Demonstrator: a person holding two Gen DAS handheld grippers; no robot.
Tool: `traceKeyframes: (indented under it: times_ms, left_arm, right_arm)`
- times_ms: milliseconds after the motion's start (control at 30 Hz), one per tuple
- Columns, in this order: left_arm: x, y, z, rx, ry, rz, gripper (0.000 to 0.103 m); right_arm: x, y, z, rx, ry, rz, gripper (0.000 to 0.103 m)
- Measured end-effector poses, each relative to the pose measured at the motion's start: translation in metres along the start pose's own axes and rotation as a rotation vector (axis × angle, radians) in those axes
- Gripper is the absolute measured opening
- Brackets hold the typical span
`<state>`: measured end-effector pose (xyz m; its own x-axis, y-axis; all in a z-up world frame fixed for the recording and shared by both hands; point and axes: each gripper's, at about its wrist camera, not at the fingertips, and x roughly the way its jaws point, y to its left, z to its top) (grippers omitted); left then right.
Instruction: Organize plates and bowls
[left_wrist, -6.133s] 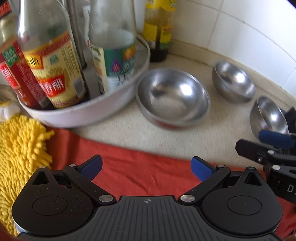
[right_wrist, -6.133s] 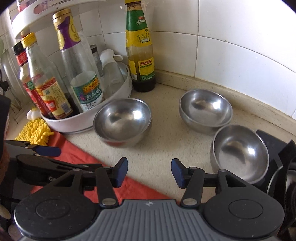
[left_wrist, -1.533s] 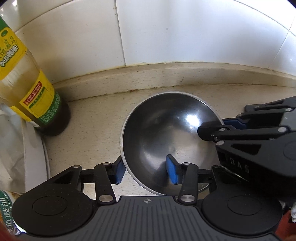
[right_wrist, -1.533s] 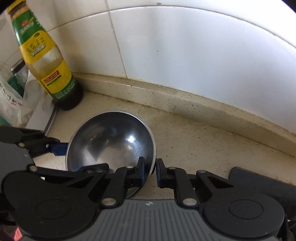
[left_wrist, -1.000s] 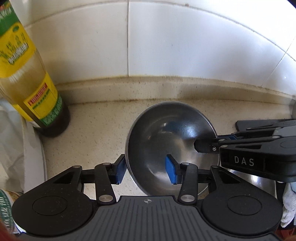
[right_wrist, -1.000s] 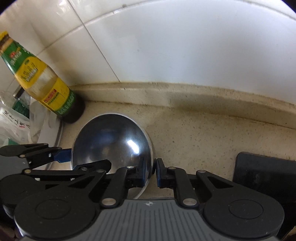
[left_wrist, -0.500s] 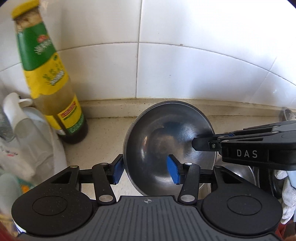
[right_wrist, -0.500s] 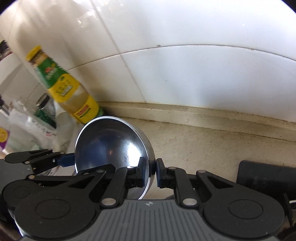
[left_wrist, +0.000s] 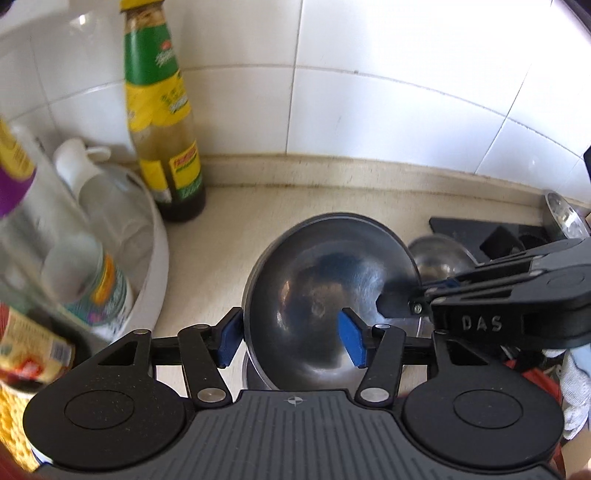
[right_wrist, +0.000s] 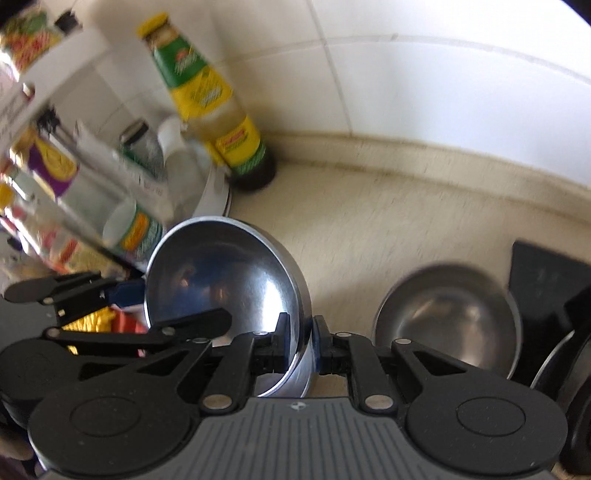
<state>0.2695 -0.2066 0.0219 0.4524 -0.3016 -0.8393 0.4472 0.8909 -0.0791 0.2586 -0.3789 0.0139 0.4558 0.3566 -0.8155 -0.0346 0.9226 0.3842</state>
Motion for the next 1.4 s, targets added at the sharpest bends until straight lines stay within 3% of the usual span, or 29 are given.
traceKeyframes:
  times_ms: [133, 300, 500, 1067, 1400]
  left_arm:
    - [0.005, 0.006, -0.012, -0.009, 0.03, -0.003, 0.059]
    - [-0.004, 0.013, -0.024, 0.0, 0.005, 0.04, 0.064]
    - [-0.019, 0.018, -0.027, -0.021, -0.033, 0.02, 0.067]
    - [-0.022, -0.041, -0.031, 0.066, -0.044, -0.057, 0.084]
    - [-0.011, -0.068, -0.029, 0.097, -0.023, -0.074, 0.085]
  right_arm:
    - [0.015, 0.009, -0.008, -0.021, 0.031, -0.054, 0.016]
    - [-0.001, 0.015, -0.01, -0.045, -0.035, -0.109, 0.028]
    - [-0.022, 0.008, -0.014, -0.027, -0.1, -0.111, 0.029]
    - [-0.066, -0.034, -0.066, 0.102, -0.169, -0.112, 0.031]
    - [-0.081, -0.068, -0.08, 0.182, -0.196, -0.152, 0.034]
